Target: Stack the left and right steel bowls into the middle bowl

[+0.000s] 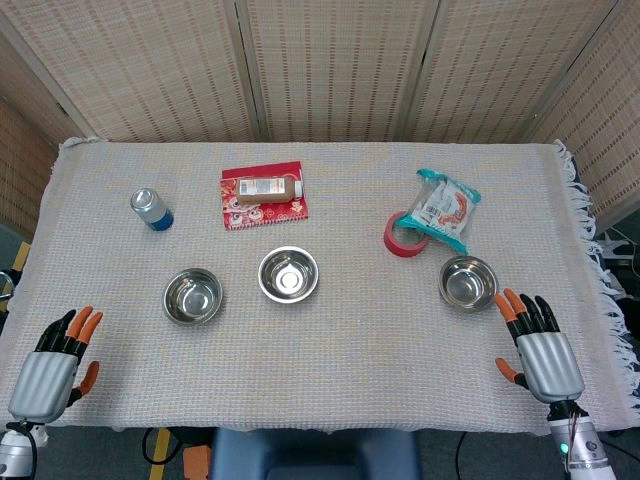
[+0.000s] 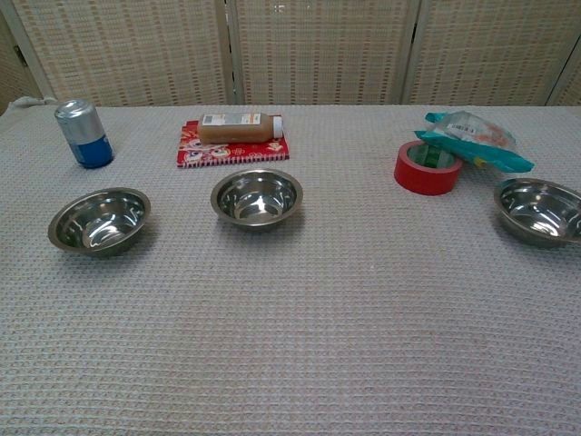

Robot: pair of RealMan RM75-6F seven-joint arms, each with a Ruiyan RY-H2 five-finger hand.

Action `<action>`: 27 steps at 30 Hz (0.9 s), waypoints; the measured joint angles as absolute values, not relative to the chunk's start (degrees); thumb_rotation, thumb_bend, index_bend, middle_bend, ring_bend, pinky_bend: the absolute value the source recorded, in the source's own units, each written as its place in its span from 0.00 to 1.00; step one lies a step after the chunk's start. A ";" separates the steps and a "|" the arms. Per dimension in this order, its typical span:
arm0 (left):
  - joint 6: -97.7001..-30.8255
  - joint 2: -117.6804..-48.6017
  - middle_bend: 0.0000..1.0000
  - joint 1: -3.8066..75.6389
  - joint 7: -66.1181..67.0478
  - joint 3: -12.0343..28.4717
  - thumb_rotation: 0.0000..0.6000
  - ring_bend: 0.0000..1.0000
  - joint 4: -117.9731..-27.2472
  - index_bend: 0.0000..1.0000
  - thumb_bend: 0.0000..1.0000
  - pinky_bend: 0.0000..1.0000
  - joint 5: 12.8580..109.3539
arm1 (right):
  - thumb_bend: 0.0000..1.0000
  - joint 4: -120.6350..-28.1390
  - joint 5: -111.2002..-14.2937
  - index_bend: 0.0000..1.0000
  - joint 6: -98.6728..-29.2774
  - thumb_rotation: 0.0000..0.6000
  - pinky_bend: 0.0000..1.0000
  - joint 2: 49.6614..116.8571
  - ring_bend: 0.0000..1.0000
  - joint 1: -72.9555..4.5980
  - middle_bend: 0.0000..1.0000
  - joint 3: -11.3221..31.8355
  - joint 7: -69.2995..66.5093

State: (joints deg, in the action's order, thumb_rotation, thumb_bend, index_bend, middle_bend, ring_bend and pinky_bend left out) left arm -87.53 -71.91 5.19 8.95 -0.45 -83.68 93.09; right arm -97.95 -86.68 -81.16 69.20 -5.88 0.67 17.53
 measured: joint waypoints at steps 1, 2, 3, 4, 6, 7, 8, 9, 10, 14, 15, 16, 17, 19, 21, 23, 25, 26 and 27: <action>-87.40 -72.28 0.00 5.43 8.43 -0.47 1.00 0.00 -83.09 0.00 0.46 0.17 93.38 | 0.12 -97.90 -86.57 0.00 -81.17 1.00 0.00 69.23 0.00 -5.90 0.00 0.77 17.42; -87.15 -72.93 0.00 5.82 8.02 -0.47 1.00 0.00 -82.19 0.00 0.46 0.18 93.72 | 0.12 -97.82 -86.48 0.00 -81.16 1.00 0.00 69.27 0.00 -5.92 0.00 0.88 17.34; -86.83 -73.59 0.00 6.17 7.83 -0.46 1.00 0.00 -81.47 0.00 0.46 0.18 93.90 | 0.12 -97.71 -86.30 0.00 -81.11 1.00 0.00 69.29 0.00 -5.95 0.00 0.96 17.29; -86.39 -74.35 0.00 6.56 7.69 -0.44 1.00 0.00 -80.72 0.00 0.46 0.18 94.06 | 0.12 -97.68 -86.15 0.00 -81.02 1.00 0.00 69.27 0.00 -5.98 0.00 1.00 17.24; -85.03 -76.46 0.00 7.70 7.66 -0.35 1.00 0.00 -78.81 0.00 0.46 0.18 94.42 | 0.12 -97.69 -85.89 0.00 -80.95 1.00 0.00 69.15 0.00 -6.01 0.00 1.17 16.97; -84.47 -77.53 0.00 8.25 7.78 -0.26 1.00 0.00 -77.83 0.00 0.46 0.18 94.58 | 0.12 -97.65 -85.85 0.00 -81.02 1.00 0.00 69.10 0.00 -6.00 0.00 1.22 16.95; -83.74 -79.13 0.00 9.00 8.12 -0.10 1.00 0.00 -76.35 0.00 0.45 0.18 94.77 | 0.12 -97.63 -85.81 0.00 -81.04 1.00 0.00 69.03 0.00 -5.99 0.00 1.22 16.94; -83.22 -80.42 0.00 9.59 8.45 0.04 1.00 0.00 -75.13 0.00 0.45 0.18 94.92 | 0.12 -97.64 -85.74 0.00 -81.04 1.00 0.00 68.96 0.00 -5.96 0.00 1.23 16.88; -82.75 -81.76 0.00 10.18 8.79 0.21 1.00 0.00 -73.84 0.00 0.45 0.18 95.06 | 0.12 -97.65 -85.65 0.00 -81.06 1.00 0.00 68.92 0.00 -5.94 0.00 1.26 16.85; -80.58 -88.06 0.00 12.87 9.98 1.08 1.00 0.00 -66.85 0.03 0.45 0.16 95.34 | 0.12 -97.75 -85.26 0.00 -81.06 1.00 0.00 68.85 0.00 -5.89 0.00 1.40 16.71; -80.06 -89.36 0.00 13.45 10.22 1.26 1.00 0.00 -65.27 0.04 0.45 0.15 95.32 | 0.12 -97.74 -85.23 0.00 -80.84 1.00 0.00 68.84 0.00 -5.94 0.00 1.35 16.72; -79.58 -90.62 0.00 14.03 10.38 1.44 1.00 0.00 -63.70 0.04 0.45 0.15 95.29 | 0.12 -97.74 -85.19 0.00 -80.60 1.00 0.00 68.83 0.00 -6.01 0.00 1.31 16.71; -79.02 -92.20 0.00 14.78 10.53 1.68 1.00 0.00 -61.71 0.05 0.45 0.15 95.22 | 0.12 -97.74 -85.10 0.00 -80.31 1.00 0.00 68.80 0.00 -6.08 0.00 1.27 16.71; -78.31 -94.22 0.00 15.85 10.65 2.07 1.00 0.00 -58.88 0.07 0.45 0.14 95.09 | 0.12 -97.70 -84.60 0.00 -79.81 1.00 0.00 68.71 0.00 -6.26 0.00 1.32 16.61; -77.69 -96.35 0.00 16.99 10.64 2.54 1.00 0.00 -55.72 0.11 0.45 0.14 94.84 | 0.12 -97.62 -83.93 0.00 -79.63 1.00 0.00 68.63 0.00 -6.38 0.00 1.63 16.41; -77.25 -98.37 0.00 17.99 10.35 2.94 1.00 0.00 -52.67 0.16 0.45 0.14 94.58 | 0.12 -97.55 -83.44 0.00 -79.59 1.00 0.00 68.54 0.00 -6.44 0.00 1.95 16.21; -77.10 -100.00 0.00 18.78 9.77 3.19 1.00 0.00 -49.96 0.24 0.45 0.14 94.46 | 0.12 -97.51 -83.06 0.00 -79.51 1.00 0.00 68.41 0.00 -6.50 0.00 2.15 15.97; -77.09 -101.03 0.00 19.29 9.36 3.34 1.00 0.00 -48.01 0.29 0.45 0.14 94.44 | 0.12 -97.52 -82.96 0.00 -79.45 1.00 0.00 68.36 0.00 -6.53 0.00 2.18 15.89; -77.10 -101.81 0.00 19.69 9.01 3.45 1.00 0.00 -46.45 0.33 0.45 0.14 94.41 | 0.12 -97.55 -82.88 0.00 -79.38 1.00 0.00 68.29 0.00 -6.56 0.00 2.20 15.83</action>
State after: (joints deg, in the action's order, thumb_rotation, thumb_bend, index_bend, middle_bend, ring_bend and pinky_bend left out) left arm -77.10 -101.81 19.69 9.01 3.45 -46.45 94.41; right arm -97.55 -82.88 -79.38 68.29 -6.56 2.20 15.83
